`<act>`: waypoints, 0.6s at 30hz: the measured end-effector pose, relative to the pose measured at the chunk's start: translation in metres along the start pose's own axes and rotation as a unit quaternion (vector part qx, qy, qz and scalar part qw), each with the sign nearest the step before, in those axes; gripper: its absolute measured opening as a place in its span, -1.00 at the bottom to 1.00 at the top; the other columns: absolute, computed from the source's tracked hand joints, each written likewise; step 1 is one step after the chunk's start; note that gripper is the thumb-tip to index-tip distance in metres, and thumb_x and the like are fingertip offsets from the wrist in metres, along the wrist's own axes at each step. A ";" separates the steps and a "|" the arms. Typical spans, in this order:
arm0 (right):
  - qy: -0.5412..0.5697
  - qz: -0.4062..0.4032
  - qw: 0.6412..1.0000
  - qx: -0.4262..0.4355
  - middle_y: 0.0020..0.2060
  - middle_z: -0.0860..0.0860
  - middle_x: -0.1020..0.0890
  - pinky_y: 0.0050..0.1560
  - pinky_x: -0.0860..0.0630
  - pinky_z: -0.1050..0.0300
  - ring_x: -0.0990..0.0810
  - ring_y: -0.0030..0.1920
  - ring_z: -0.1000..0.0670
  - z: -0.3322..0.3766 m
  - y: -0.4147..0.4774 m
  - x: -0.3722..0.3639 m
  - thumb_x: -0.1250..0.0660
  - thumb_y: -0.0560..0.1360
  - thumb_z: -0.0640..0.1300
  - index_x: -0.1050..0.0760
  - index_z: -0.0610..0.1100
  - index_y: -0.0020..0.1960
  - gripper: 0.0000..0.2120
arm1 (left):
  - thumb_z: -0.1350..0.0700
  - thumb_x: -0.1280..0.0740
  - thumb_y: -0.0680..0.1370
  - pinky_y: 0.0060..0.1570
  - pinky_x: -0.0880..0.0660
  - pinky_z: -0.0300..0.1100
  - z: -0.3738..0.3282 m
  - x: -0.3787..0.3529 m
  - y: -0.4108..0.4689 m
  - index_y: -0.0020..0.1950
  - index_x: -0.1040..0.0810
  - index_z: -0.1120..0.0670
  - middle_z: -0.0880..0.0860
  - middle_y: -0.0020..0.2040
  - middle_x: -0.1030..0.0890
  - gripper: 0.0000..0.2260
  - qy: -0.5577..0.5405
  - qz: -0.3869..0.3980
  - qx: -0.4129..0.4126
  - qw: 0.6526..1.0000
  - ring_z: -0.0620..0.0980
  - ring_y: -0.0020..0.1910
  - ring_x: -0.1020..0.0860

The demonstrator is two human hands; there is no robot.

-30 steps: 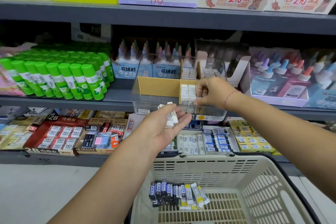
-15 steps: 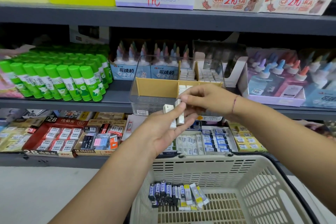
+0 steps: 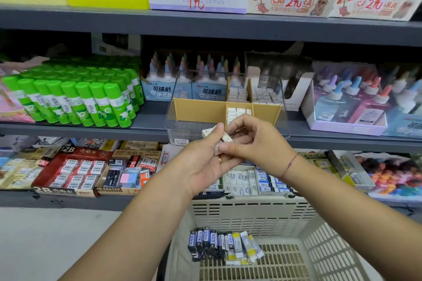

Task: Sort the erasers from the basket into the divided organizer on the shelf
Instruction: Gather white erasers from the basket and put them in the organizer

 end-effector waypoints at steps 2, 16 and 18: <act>0.009 0.001 1.000 0.004 -0.29 0.04 -0.60 -0.20 -0.54 0.28 -0.55 -0.30 0.12 -0.002 0.001 0.002 -0.52 0.34 -0.24 -0.54 -0.11 -0.12 -0.80 | 0.01 -0.13 0.65 -0.09 -0.62 -0.10 -0.001 0.001 -0.001 0.24 -0.47 0.27 0.24 0.07 -0.65 -0.64 0.005 -0.003 0.002 1.000 0.06 -0.06 -0.68; -0.372 0.034 0.927 0.027 -0.21 0.06 -0.66 -0.06 -0.49 0.38 -0.61 -0.20 0.15 0.021 0.048 0.047 -0.42 0.47 -0.13 -0.63 -0.07 0.03 -0.85 | 0.10 -0.06 0.65 -0.61 -0.12 -0.34 -0.011 0.023 0.000 -0.01 -0.29 0.09 0.07 -0.35 -0.39 -0.91 0.053 -0.095 0.000 0.994 -0.12 -0.52 -0.20; -0.420 0.054 0.904 0.051 -0.13 0.11 -0.60 -0.02 -0.42 0.32 -0.53 -0.12 0.14 0.019 0.051 0.037 -0.41 0.48 -0.08 -0.63 -0.02 0.07 -0.83 | 0.12 -0.03 0.62 -0.59 -0.13 -0.33 -0.012 0.019 -0.002 -0.02 -0.26 0.10 0.07 -0.34 -0.39 -0.91 0.062 -0.079 -0.001 0.995 -0.11 -0.49 -0.20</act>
Point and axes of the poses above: each hand's wrist, its own y-axis towards the middle knuckle, its own x-axis out of the back of the hand, z = x × y, the point moved 6 cm from there along y, towards the middle knuckle
